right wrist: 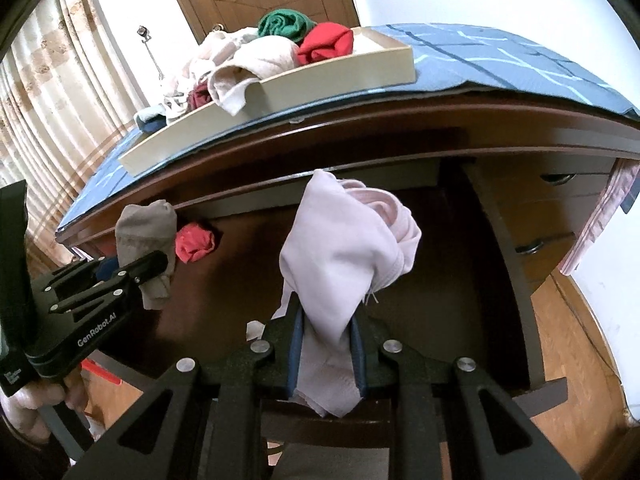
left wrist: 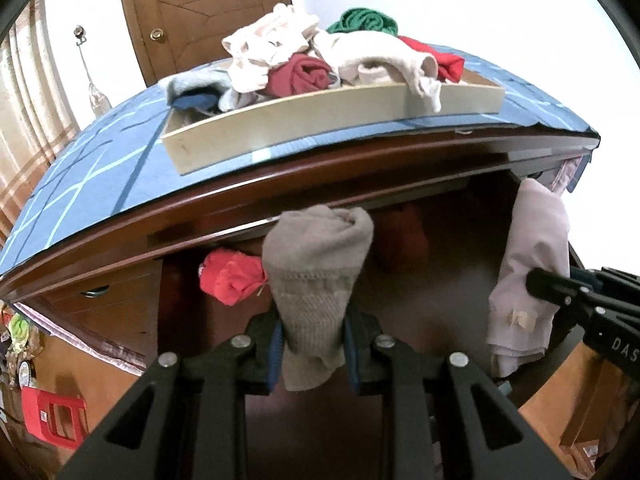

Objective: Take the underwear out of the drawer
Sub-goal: 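Lift the beige sock with the left gripper while the right gripper carries the pink underwear to the tray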

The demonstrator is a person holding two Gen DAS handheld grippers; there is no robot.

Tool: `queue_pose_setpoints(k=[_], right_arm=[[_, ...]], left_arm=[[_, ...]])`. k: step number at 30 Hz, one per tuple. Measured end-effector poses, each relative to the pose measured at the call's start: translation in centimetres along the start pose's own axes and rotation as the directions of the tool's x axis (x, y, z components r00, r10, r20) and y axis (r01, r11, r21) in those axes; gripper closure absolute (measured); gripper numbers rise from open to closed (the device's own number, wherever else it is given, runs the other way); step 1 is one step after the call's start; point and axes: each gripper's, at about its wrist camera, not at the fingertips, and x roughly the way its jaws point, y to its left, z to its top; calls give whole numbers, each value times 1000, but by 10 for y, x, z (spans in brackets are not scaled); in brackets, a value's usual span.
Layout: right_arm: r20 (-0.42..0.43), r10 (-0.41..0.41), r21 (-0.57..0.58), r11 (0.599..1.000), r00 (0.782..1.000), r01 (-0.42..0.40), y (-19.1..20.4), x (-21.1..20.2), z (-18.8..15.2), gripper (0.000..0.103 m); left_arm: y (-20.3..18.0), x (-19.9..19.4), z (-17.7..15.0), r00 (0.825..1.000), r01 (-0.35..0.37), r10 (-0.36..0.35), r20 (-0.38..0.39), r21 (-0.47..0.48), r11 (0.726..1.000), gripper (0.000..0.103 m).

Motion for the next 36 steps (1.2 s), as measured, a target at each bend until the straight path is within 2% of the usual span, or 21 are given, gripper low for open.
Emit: queue_pose_setpoints(k=[18, 36], right_arm=[[53, 4, -24, 1000, 999, -3, 14, -22, -3, 80], [121, 11, -54, 999, 993, -5, 24, -46, 9, 80]], left_arm=[[3, -33, -4, 997, 9, -6, 75, -36, 999, 80], [15, -60, 3, 988, 45, -32, 153, -81, 996, 80]])
